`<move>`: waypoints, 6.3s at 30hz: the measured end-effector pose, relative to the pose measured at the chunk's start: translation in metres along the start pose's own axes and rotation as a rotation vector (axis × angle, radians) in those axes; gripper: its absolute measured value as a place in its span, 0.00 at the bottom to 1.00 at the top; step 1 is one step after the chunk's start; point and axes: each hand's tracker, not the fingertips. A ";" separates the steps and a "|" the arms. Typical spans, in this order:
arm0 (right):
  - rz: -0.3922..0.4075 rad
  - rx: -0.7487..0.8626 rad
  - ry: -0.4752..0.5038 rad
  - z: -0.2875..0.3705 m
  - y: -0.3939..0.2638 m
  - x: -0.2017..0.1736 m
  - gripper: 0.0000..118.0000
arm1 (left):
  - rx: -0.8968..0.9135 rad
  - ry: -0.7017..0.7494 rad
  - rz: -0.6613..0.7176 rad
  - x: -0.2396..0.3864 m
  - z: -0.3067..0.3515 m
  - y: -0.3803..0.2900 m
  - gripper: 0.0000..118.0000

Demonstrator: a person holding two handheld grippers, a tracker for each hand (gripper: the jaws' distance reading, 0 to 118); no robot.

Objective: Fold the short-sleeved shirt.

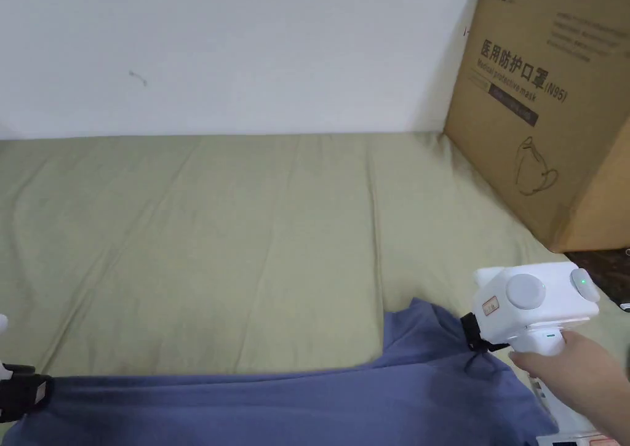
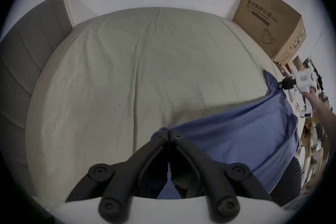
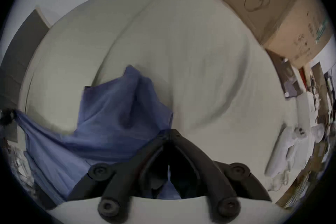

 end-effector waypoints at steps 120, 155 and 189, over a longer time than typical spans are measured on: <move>-0.032 0.280 0.223 0.200 -0.241 -0.115 0.00 | -0.250 -0.486 0.065 0.171 -0.007 -0.128 0.94; -0.063 0.288 0.222 0.194 -0.239 -0.105 0.00 | -0.151 -0.741 0.391 0.021 0.038 -0.175 0.19; -0.041 0.275 0.260 0.203 -0.222 -0.124 0.00 | -0.066 -0.560 0.359 0.019 0.020 -0.175 0.06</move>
